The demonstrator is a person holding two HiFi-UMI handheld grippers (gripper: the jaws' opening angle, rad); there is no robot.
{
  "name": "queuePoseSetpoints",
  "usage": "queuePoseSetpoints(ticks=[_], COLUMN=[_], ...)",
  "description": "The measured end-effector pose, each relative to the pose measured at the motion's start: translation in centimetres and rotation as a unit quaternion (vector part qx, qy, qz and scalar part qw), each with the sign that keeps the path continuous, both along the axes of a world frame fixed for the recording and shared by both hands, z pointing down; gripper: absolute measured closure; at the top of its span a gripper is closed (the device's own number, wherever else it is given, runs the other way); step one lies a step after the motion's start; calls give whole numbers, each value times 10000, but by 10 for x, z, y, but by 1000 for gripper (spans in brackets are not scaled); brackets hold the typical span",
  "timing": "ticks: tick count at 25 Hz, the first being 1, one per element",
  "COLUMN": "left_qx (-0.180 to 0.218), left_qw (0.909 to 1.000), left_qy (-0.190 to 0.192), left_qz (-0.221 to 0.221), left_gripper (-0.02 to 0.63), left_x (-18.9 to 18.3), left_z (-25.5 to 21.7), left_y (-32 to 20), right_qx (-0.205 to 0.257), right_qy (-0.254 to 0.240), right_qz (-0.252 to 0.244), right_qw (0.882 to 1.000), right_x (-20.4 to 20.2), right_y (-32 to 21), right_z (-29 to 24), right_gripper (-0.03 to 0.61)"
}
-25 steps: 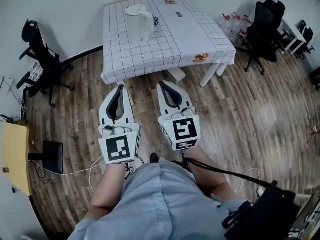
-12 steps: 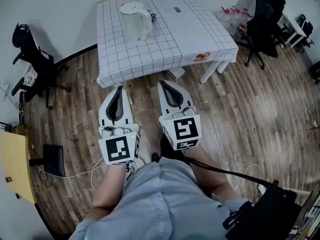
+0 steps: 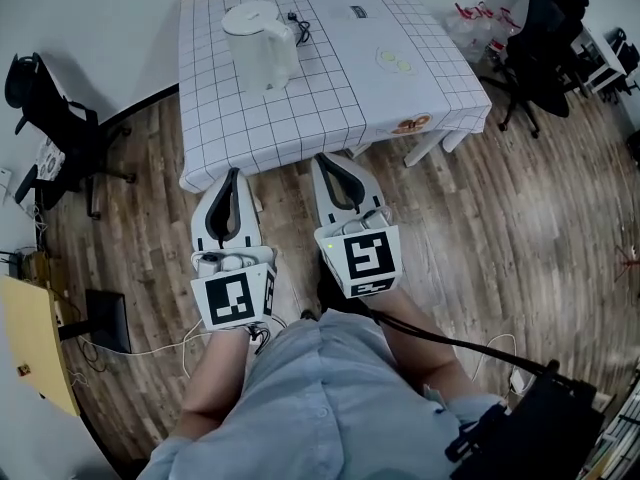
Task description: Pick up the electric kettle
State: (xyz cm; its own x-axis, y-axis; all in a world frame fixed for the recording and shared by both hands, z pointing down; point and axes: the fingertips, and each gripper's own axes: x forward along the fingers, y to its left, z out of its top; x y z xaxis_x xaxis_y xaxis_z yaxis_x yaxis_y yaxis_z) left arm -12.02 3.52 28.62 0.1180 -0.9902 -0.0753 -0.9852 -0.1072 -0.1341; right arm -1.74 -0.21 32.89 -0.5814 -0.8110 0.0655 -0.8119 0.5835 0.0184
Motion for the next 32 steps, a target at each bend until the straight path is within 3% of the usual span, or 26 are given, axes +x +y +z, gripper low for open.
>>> queuePoseSetpoints(ticks=[13, 23, 32], left_qx=[155, 312, 91], left_qw=[9987, 9951, 9968], left_qy=[-113, -109, 101], left_qz=[-466, -929, -785], left_gripper=[612, 612, 612], left_x=[-8, -34, -48], left_z=[-22, -27, 1], left_y=[-105, -143, -189], right_qx=[192, 437, 154], right_qy=[-24, 29, 315], right_qz=[-401, -626, -540], right_qw=[9990, 9971, 9979], right_x=[-7, -18, -26], right_y=[-119, -174, -210], right_z=[-24, -34, 1], right_gripper=[577, 577, 575])
